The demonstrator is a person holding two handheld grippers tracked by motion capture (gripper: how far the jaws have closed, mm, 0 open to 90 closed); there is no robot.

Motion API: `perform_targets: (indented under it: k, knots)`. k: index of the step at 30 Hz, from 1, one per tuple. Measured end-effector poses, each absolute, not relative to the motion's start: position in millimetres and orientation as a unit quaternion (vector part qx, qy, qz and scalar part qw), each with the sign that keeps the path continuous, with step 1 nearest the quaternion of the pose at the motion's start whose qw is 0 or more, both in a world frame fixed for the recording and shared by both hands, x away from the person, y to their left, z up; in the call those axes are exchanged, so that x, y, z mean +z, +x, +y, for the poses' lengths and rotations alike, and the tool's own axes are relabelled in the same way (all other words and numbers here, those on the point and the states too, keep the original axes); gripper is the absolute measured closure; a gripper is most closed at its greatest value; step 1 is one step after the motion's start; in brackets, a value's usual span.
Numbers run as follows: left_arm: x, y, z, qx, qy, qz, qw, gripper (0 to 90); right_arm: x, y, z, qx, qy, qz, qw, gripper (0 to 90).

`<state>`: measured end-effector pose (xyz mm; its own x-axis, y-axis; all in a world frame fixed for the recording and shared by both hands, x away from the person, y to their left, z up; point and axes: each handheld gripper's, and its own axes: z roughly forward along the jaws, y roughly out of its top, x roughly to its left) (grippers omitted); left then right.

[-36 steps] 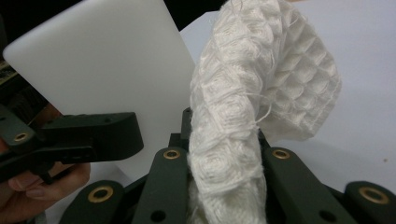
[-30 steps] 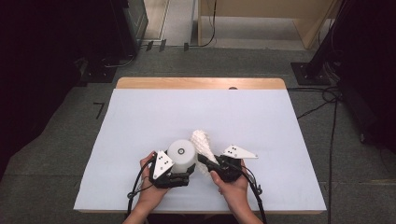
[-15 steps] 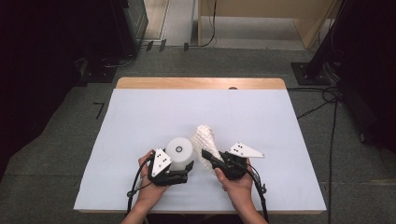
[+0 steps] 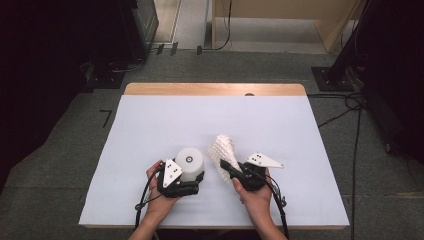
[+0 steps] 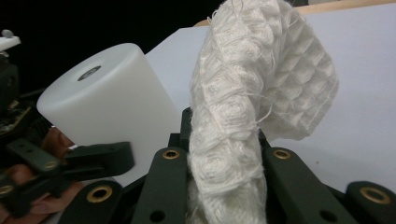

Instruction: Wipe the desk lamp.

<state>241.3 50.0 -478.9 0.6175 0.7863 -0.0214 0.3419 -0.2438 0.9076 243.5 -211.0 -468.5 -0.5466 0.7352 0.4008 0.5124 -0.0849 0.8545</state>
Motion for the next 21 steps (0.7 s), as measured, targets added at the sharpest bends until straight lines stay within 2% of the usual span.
perform_targets:
  k: [4,7,11,13,14,21]
  knots:
    - [-476,235,46,0.23,0.736,0.402,0.493,0.0,-471,245,-213,0.565,0.473,0.668,0.099,77.8]
    - [-477,229,38,0.273,0.718,0.417,0.486,0.0,-474,246,-214,0.562,0.478,0.668,0.098,77.8]
    - [-481,232,35,0.267,0.722,0.441,0.462,0.4,-474,246,-214,0.556,0.475,0.674,0.1,77.7]
    - [-482,231,36,0.269,0.719,0.434,0.471,3.5,-475,246,-212,0.553,0.474,0.677,0.101,77.7]
    - [-481,231,36,0.272,0.718,0.433,0.471,8.5,-476,247,-211,0.552,0.472,0.68,0.103,77.7]
    - [-474,236,47,0.257,0.729,0.418,0.478,8.6,-481,246,-201,0.538,0.458,0.7,0.099,77.6]
